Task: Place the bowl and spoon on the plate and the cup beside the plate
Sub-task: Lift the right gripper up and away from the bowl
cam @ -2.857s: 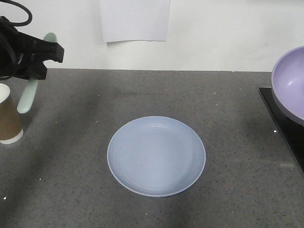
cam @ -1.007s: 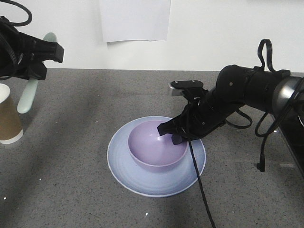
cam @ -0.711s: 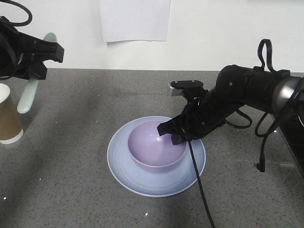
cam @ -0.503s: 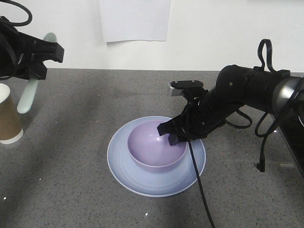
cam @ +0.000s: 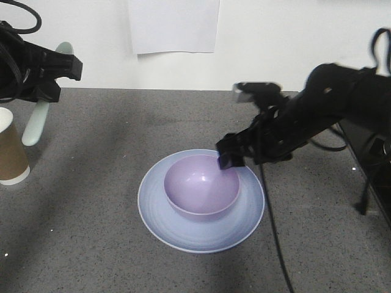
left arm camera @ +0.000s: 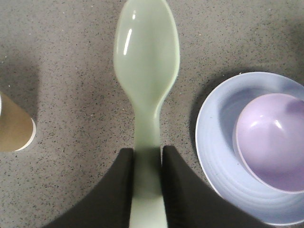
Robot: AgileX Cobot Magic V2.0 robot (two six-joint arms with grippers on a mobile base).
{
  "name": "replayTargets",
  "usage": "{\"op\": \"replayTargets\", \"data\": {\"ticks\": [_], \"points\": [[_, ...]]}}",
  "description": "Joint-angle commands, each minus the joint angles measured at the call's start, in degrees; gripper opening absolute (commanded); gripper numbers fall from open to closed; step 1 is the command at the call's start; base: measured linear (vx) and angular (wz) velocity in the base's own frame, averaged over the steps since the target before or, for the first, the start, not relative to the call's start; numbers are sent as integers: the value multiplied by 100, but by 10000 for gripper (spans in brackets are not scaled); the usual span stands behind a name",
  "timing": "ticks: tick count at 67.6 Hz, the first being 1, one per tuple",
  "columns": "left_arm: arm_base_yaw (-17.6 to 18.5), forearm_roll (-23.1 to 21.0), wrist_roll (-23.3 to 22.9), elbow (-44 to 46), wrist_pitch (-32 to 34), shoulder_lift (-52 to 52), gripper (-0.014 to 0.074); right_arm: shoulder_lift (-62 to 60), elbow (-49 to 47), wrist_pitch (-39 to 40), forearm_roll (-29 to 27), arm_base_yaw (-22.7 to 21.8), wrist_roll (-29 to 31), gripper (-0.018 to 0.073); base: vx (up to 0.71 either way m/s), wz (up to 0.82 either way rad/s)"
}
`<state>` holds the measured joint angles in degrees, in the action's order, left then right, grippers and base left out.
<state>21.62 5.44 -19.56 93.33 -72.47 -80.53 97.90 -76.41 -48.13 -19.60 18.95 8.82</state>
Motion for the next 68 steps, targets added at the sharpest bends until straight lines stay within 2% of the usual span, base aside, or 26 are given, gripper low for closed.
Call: {"op": "replayTargets", "data": {"ticks": [1, 13, 24, 36, 49, 68], "points": [[29, 14, 8, 159, 127, 206, 0, -572, -135, -130, 25, -351, -40, 549, 0, 0], [29, 14, 8, 159, 127, 206, 0, -1245, -135, -627, 146, -937, -27, 549, 0, 0], [29, 14, 8, 159, 127, 206, 0, -1934, -135, -995, 199, -1288, -10, 549, 0, 0], [29, 14, 8, 159, 127, 206, 0, -2600, -135, -1328, 418, -1336, -20, 549, 0, 0], [29, 14, 8, 159, 127, 206, 0, -3213, -135, -1319, 610, -1336, -57, 549, 0, 0], [29, 14, 8, 159, 127, 206, 0, -3294, -135, -1249, 605, -1336, -52, 549, 0, 0]]}}
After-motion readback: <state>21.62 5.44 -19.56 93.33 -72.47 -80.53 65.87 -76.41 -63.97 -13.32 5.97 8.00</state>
